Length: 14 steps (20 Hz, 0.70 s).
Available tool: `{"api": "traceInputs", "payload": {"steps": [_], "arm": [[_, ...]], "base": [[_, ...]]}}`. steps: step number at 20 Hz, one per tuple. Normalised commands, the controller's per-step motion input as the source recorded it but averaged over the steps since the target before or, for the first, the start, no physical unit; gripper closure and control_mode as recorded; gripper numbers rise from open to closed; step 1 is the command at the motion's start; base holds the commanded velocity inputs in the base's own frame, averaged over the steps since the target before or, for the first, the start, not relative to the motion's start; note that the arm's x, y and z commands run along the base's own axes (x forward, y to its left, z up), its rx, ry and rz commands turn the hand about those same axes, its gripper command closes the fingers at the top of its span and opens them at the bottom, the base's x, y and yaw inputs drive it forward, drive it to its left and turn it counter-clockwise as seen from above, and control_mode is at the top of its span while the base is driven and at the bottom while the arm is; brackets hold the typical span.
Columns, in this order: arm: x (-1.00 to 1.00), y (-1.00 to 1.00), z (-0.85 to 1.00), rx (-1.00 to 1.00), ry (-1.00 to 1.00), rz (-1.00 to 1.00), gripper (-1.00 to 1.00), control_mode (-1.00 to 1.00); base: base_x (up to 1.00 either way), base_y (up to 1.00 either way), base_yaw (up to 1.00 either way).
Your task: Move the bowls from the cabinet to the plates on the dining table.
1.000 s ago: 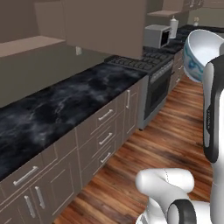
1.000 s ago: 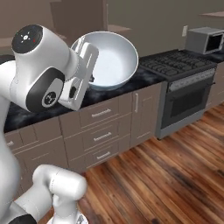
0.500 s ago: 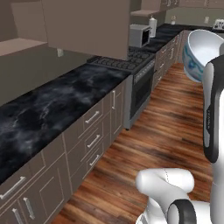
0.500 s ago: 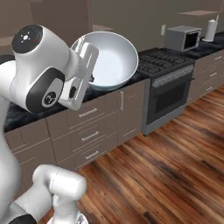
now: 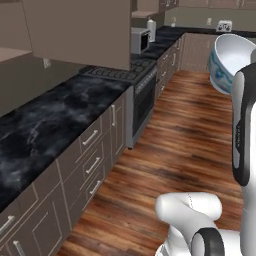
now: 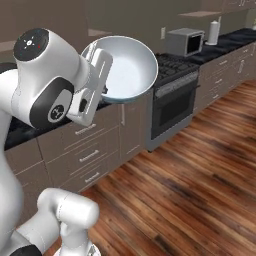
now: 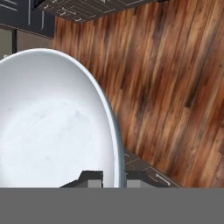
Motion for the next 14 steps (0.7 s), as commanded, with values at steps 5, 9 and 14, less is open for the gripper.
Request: {"api": "traceInputs", "payload": {"steps": [5,9,14], "arm": [[0.0,0.0,0.0,0.0,0.0,0.0,1.0,1.0],[0.0,0.0,0.0,0.0,0.0,0.0,1.0,1.0],[0.0,0.0,0.0,0.0,0.0,0.0,1.0,1.0]], "base": [[0.0,0.0,-0.25],[0.0,0.0,-0.25],[0.0,0.0,-0.25]]}}
